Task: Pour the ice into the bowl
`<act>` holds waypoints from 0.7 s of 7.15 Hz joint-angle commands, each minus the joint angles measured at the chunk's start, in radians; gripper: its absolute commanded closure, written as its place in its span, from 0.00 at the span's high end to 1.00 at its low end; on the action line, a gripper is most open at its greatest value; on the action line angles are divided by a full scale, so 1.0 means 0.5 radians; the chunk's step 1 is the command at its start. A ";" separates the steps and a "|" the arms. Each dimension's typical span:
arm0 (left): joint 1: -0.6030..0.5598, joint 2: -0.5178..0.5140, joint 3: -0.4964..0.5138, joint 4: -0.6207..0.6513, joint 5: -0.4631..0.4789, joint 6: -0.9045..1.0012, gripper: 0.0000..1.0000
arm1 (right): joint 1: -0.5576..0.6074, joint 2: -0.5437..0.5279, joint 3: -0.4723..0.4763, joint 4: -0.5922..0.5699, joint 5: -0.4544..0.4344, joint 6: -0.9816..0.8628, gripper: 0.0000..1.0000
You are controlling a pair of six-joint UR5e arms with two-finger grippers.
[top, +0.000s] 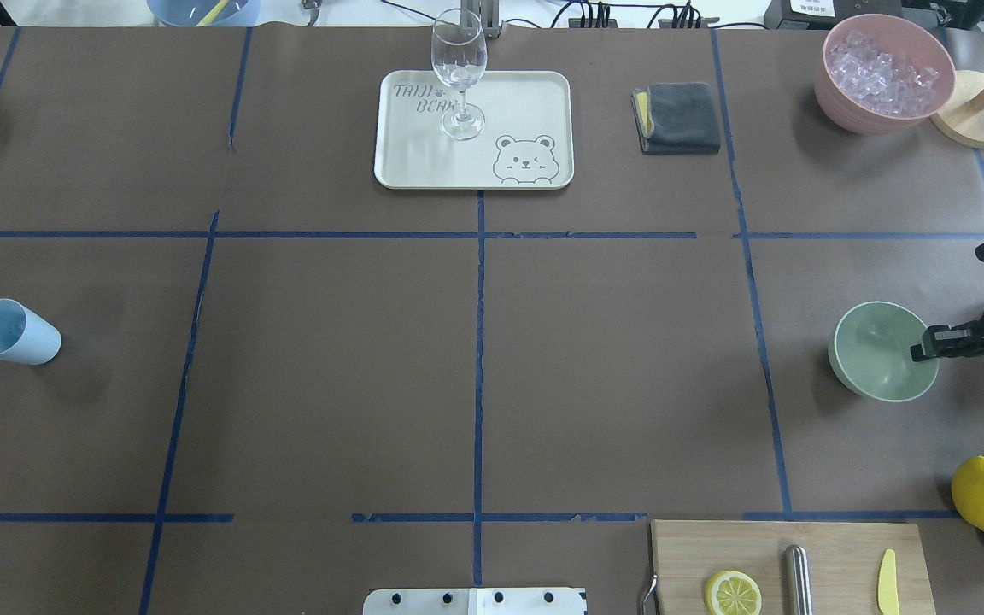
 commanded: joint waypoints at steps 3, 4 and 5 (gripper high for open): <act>0.002 0.000 -0.016 0.000 0.000 0.003 1.00 | -0.284 0.489 0.231 -0.016 -0.221 1.061 0.00; 0.002 0.000 -0.019 0.000 0.000 0.003 1.00 | -0.477 0.578 0.253 -0.077 -0.429 1.183 0.00; 0.002 0.000 -0.019 0.000 0.000 0.003 1.00 | -0.634 0.780 0.311 -0.384 -0.589 1.205 0.00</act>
